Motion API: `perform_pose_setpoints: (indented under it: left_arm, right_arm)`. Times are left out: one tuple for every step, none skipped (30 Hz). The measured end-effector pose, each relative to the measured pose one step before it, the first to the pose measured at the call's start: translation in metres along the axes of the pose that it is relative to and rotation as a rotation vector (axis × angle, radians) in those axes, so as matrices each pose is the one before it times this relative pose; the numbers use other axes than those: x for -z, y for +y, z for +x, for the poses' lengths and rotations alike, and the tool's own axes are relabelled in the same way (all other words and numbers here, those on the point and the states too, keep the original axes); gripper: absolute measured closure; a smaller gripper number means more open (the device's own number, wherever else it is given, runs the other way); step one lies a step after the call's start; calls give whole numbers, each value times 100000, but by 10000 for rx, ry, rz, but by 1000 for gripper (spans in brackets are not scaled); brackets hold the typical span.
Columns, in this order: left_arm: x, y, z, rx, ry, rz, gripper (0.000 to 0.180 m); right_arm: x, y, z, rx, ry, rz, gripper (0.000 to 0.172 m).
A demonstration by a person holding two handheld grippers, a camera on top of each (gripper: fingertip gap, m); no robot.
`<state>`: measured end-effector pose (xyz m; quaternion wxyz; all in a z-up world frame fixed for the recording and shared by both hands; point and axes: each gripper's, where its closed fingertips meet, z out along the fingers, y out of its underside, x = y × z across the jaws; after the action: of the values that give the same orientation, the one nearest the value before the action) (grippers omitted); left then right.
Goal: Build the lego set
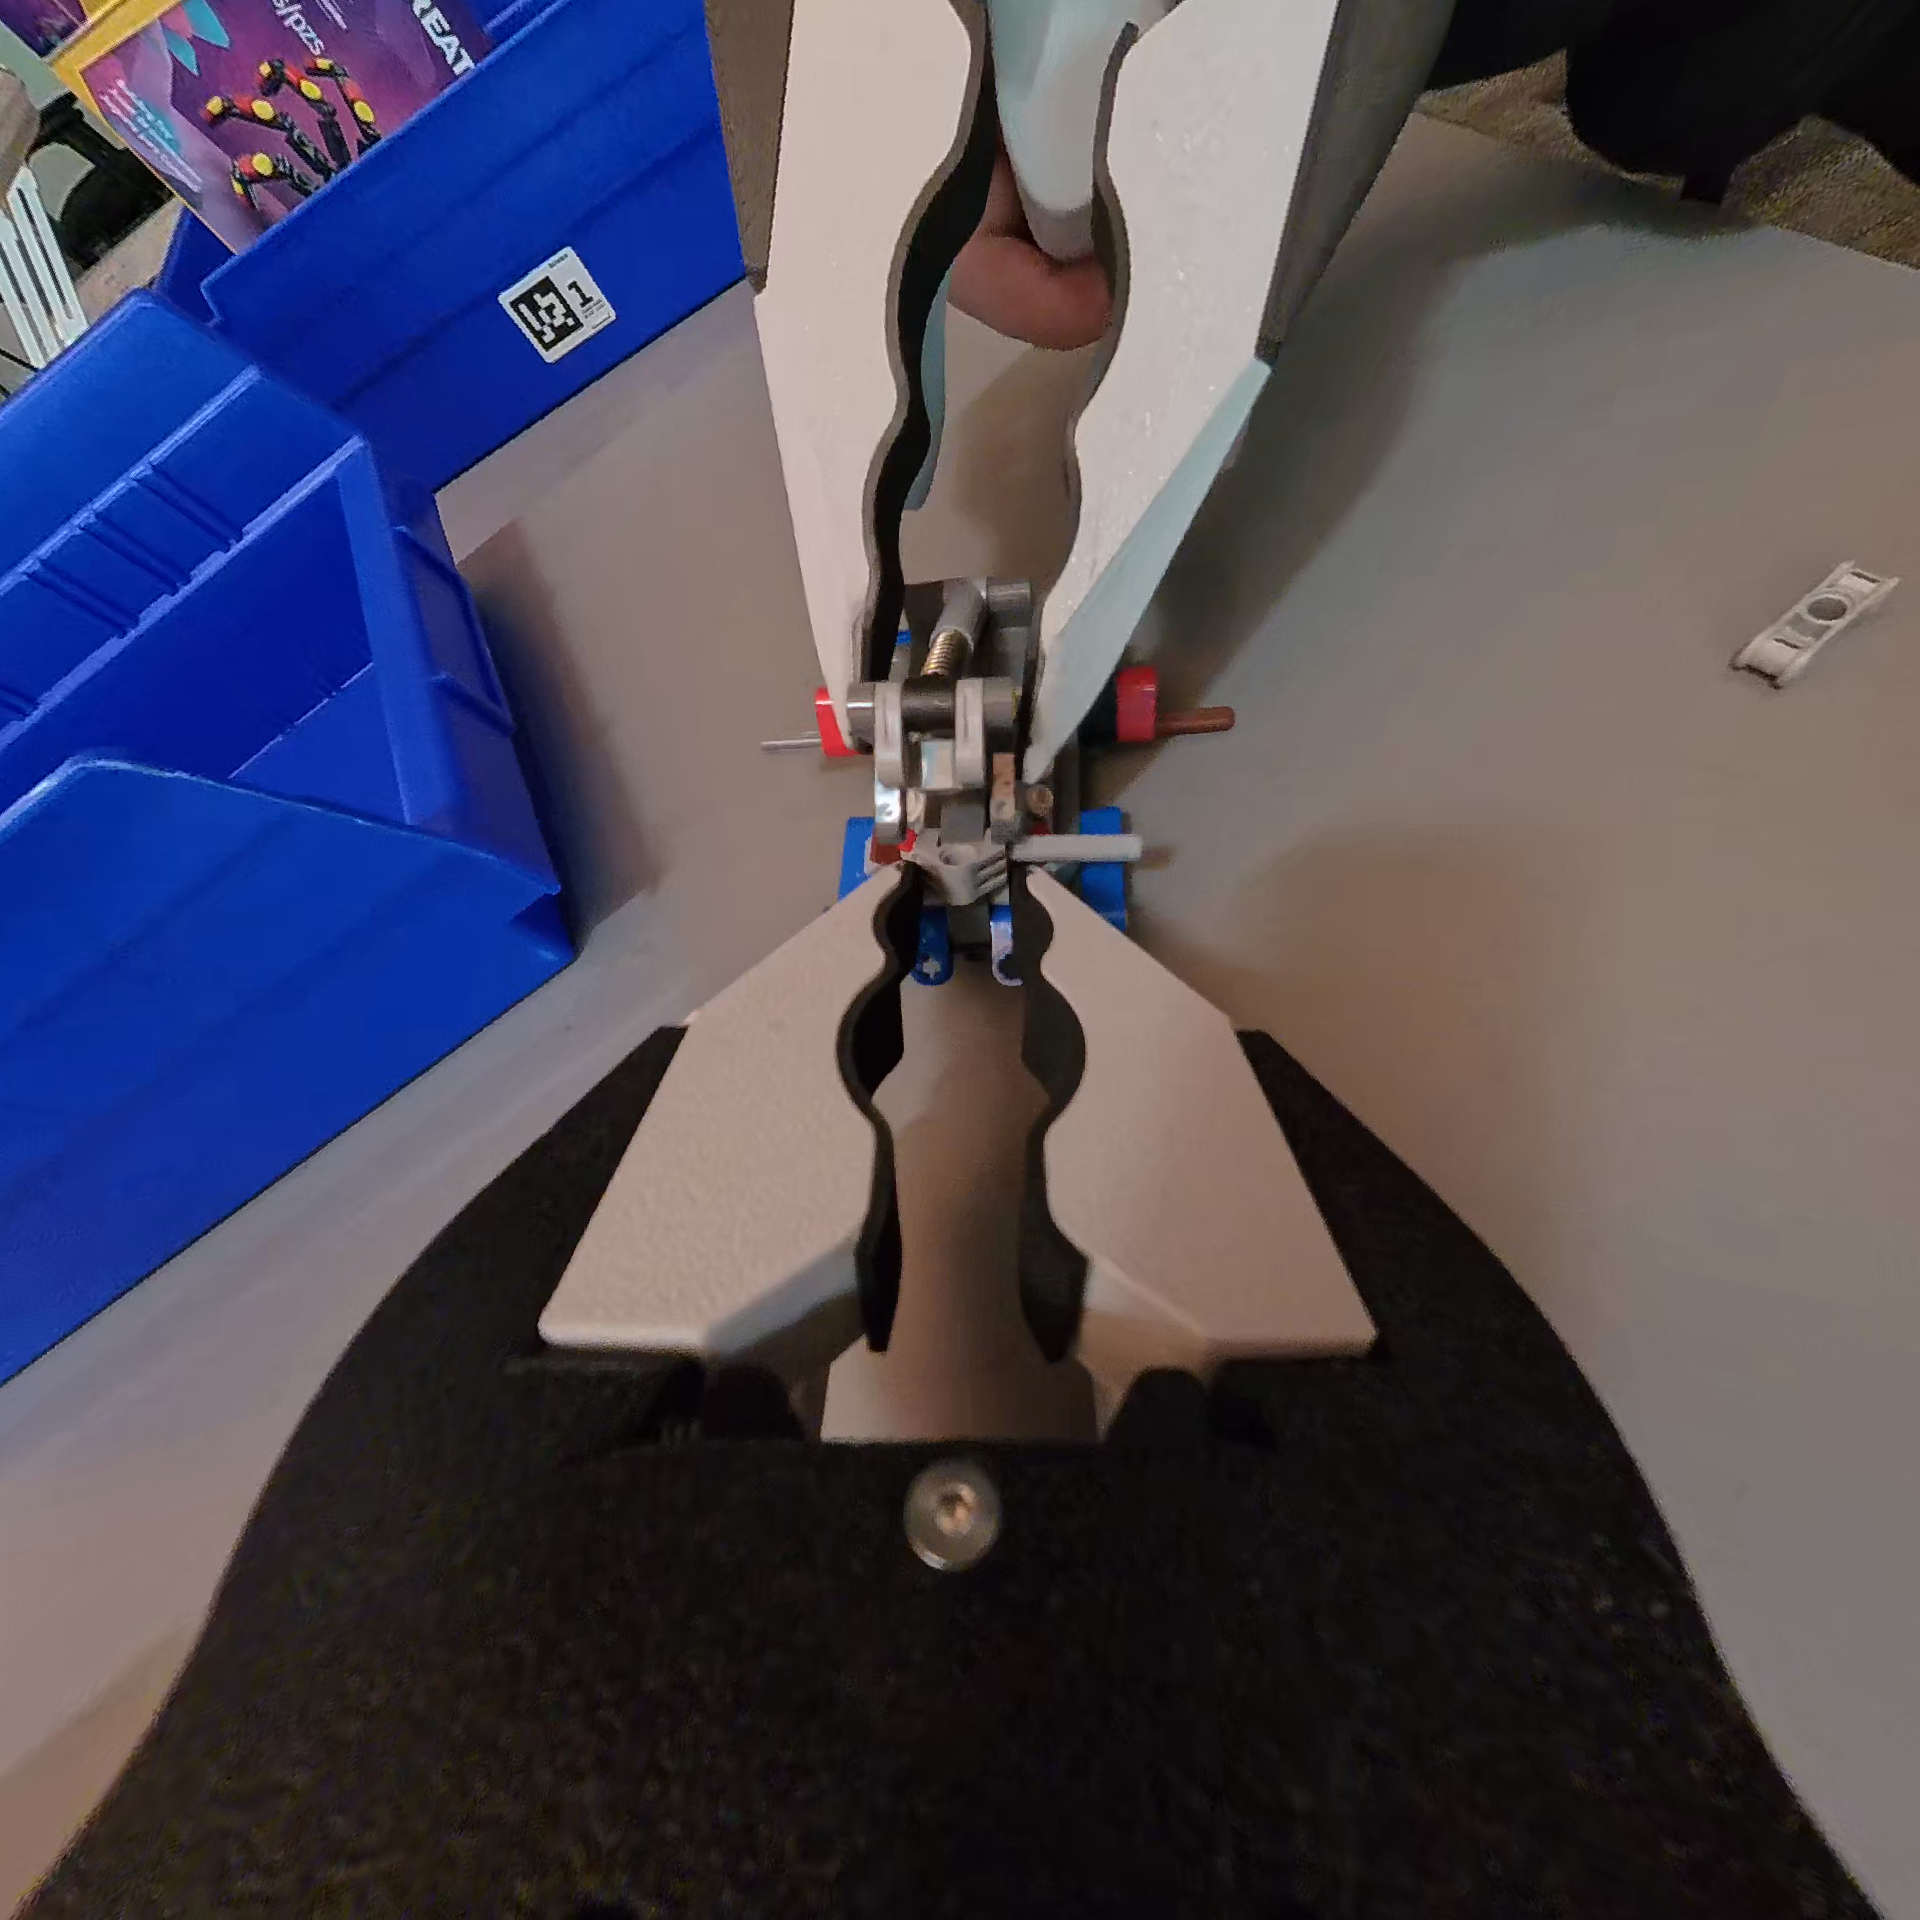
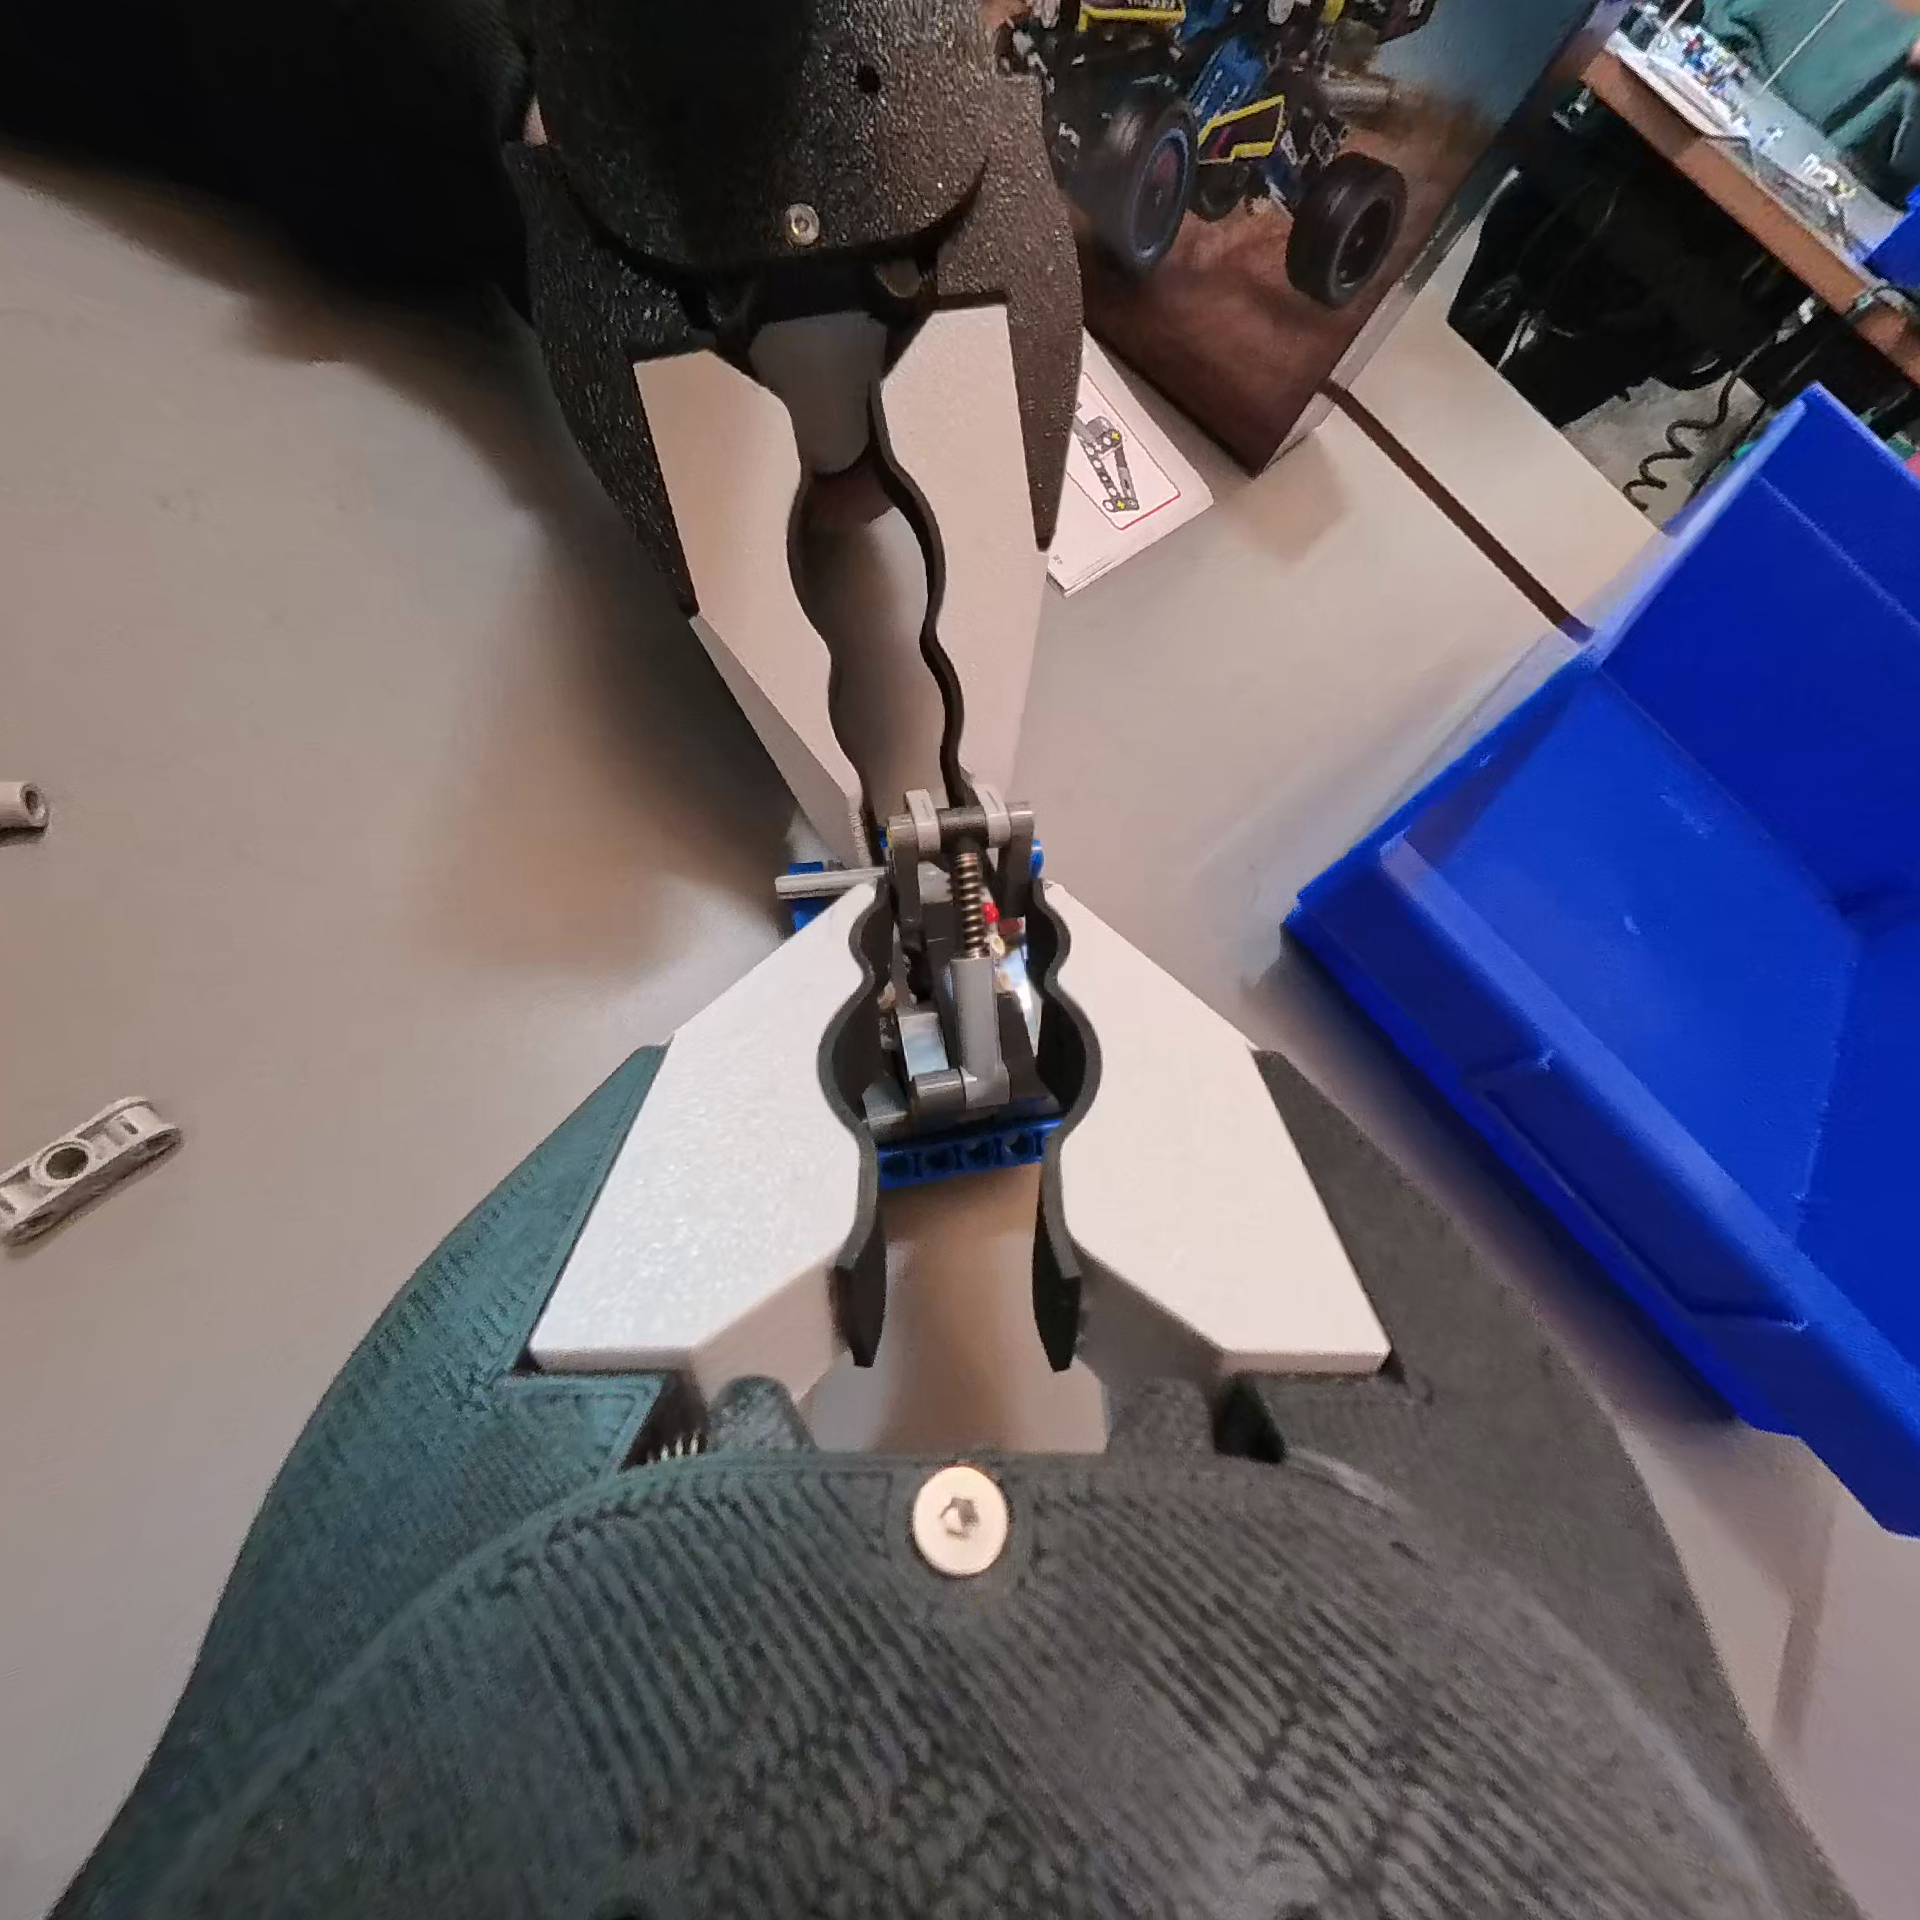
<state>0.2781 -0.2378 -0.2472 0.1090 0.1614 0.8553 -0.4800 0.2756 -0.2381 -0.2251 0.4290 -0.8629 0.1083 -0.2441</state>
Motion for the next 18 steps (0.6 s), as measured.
perform_pose_setpoints:
  left_arm:
    - [-15,25,-24,2,-17,-22,167]
    - [2,9,-1,7,2,-4,167]
    - [1,-6,2,10,12,4,168]
    - [2,-7,16,-1,11,9,167]
    - [-8,-20,11,-8,5,12,168]
    - [-1,-3,-21,1,-16,2,167]
    - [-4,9,-22,6,-10,-7,167]
    - [-2,-8,4,-2,-3,3,167]
    - [-1,-1,7,-10,0,7,167]
    - [7,-8,16,-15,4,3,167]
    - [0,-5,3,-8,0,1,167]
    - [-4,-8,1,-2,1,6,167]
    - [-2,-5,4,0,2,3,167]
    - [5,10,9,0,7,-7,167]
    - [-14,16,4,-1,3,-12,167]
    - [2,-1,-1,-3,-6,-2,167]
    - [2,1,19,-16,5,3,168]
    - [-5,-6,11,-23,-3,1,168]
  right_arm:
    - [-134,-57,-31,114,-33,-88,150]
    - [-84,-33,-17,130,-34,-95,150]
    - [-1,0,8,128,-43,-125,149]
    - [19,13,-8,139,-43,-127,149]
    - [17,-15,44,154,3,-99,149]
    - [14,-23,80,129,48,-55,149]
    - [-11,10,9,40,9,-42,149]
    - [17,6,-19,-61,-10,15,149]
    - [55,6,-30,-65,-4,38,149]
    - [81,-45,0,-18,47,76,149]
    - [98,-78,-3,6,69,96,149]
    - [68,-24,-20,-8,41,41,149]
    - [-6,58,-65,-21,-5,-35,149]
    - [-97,115,-198,9,-84,-94,149]
    - [-130,113,-61,52,7,-102,149]
    - [-39,-21,14,61,41,-15,149]
    - [36,-22,2,5,17,-7,149]
    - [100,-8,34,-25,12,-8,149]
